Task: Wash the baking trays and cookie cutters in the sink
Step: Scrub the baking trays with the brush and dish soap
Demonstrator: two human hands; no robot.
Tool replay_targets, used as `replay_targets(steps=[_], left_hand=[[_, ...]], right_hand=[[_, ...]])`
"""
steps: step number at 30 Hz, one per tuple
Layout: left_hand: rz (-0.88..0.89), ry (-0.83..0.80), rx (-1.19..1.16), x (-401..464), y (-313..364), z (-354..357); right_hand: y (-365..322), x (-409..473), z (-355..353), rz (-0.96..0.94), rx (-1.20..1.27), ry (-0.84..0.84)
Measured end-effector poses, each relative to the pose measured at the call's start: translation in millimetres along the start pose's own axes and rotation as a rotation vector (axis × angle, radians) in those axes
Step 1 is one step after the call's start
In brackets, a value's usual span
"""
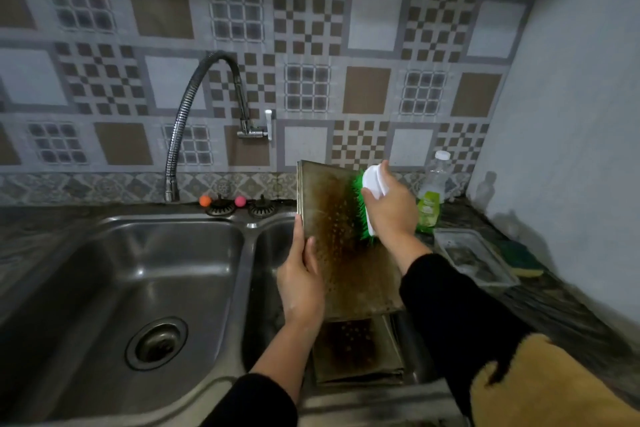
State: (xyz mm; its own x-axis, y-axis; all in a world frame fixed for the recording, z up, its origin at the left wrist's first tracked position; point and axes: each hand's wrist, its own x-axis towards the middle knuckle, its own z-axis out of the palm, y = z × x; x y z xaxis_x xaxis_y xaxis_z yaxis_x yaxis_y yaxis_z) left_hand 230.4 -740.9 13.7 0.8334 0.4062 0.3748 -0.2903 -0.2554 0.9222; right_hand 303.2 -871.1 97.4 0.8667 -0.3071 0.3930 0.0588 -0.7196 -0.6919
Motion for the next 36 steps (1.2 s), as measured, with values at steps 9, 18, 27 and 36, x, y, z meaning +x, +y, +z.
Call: replay_targets(steps=[9, 18, 27, 36], left_hand=[[0.019, -0.058, 0.514, -55, 54, 3], [0.132, -0.151, 0.559, -105, 93, 5], [-0.209, -0.204, 0.607, -56, 73, -60], [-0.295, -0.118, 0.534, -36, 38, -123]], right_hand=[[-29, -72, -41, -0.066, 0.155, -0.190], [-23, -72, -90, -0.020, 0.326, -0.121], [-34, -93, -115, 0.028, 0.794, -0.373], [-68, -112, -58, 0.081, 0.798, -0.500]])
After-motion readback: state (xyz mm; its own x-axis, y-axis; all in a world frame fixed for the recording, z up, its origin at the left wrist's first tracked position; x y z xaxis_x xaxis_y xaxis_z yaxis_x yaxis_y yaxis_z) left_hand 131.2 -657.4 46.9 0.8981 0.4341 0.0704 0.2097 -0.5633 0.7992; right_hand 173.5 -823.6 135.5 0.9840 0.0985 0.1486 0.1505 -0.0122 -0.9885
